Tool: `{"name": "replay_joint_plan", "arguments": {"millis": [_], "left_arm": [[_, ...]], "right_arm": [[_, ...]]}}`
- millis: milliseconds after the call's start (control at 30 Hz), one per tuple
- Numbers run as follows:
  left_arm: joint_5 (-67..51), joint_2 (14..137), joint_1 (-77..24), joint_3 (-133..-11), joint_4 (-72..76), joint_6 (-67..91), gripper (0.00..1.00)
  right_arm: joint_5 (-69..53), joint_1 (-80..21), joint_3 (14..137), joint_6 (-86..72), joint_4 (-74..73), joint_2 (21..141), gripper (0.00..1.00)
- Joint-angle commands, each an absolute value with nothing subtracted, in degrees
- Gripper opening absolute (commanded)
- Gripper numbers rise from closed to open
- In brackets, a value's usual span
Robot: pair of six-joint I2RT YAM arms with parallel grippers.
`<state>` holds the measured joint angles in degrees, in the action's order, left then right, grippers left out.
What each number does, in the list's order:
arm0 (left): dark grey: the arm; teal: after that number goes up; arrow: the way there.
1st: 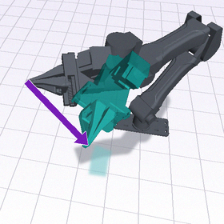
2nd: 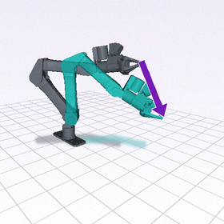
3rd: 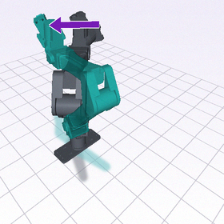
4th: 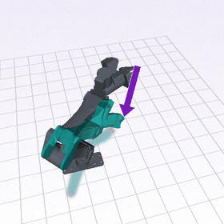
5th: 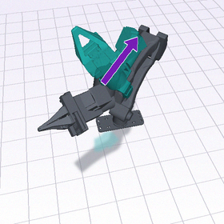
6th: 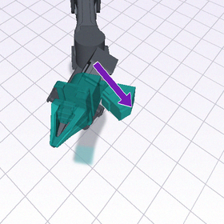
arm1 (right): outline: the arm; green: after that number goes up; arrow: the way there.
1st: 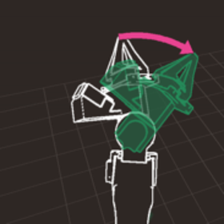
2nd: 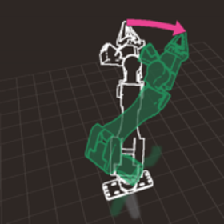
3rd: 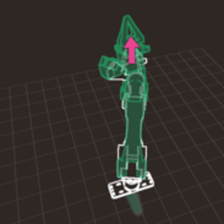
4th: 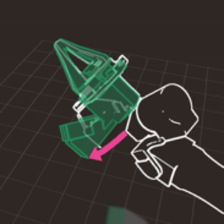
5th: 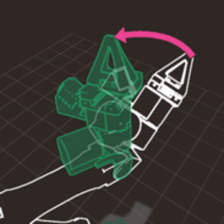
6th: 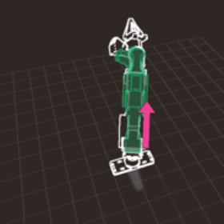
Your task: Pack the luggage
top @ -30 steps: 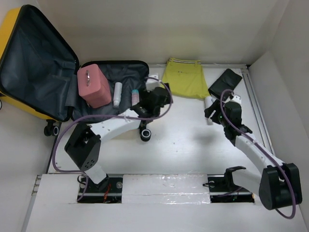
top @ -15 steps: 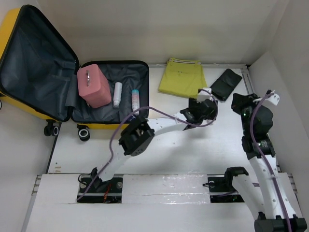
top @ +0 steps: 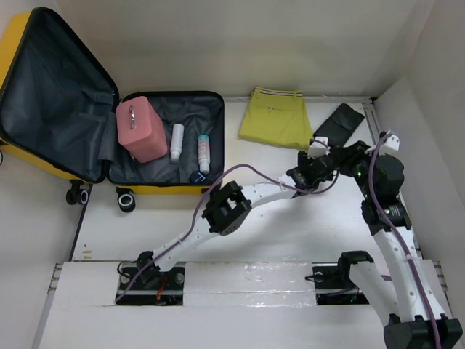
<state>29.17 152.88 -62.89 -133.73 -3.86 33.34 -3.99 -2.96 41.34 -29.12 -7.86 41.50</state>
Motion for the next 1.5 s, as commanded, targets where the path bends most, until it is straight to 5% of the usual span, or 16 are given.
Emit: {"name": "replay_joint_plan", "arguments": {"millis": [0,333,500,833,1000,1133,1367,1433,1467], "left_arm": [[31.8,154.6,-62.8,-136.0,-4.4,32.4,0.66],[36.5,141.4,-62.2,-113.5,0.1,31.4,0.14],[35.7,122.5,-62.9,-94.6,8.2,30.1,0.01],[42.1,93.0,-55.3,-73.3,7.0,28.9,0.01],[39.8,81.0,-39.3,-64.4,4.1,31.4,0.06],[30.8,82.6,-29.3,-62.2,4.7,29.9,0.15],[34.3,96.3,-23.7,-69.1,-1.8,29.9,0.19],[34.3,98.1,-22.6,-69.6,-3.4,31.4,0.25],[34.3,98.6,-22.1,-69.6,-3.9,32.0,0.4]], "right_arm": [[-7.4,-2.7,42.2,-28.2,-6.2,40.4,0.4],[-9.9,-3.3,42.7,-27.7,-5.4,41.1,0.47],[-9.9,-3.3,42.7,-27.7,-3.6,42.9,0.47],[-9.2,-6.1,39.5,-27.7,-0.4,43.9,0.47],[-8.6,-9.6,38.1,-27.7,1.8,45.7,0.47],[-7.3,-10.9,37.5,-27.7,2.3,46.3,0.47],[-6.0,-12.1,36.9,-27.7,3.4,47.9,0.47],[-5.5,-12.7,36.9,-27.7,3.4,48.4,0.47],[-5.4,-12.7,36.4,-27.7,3.4,48.4,0.47]]}}
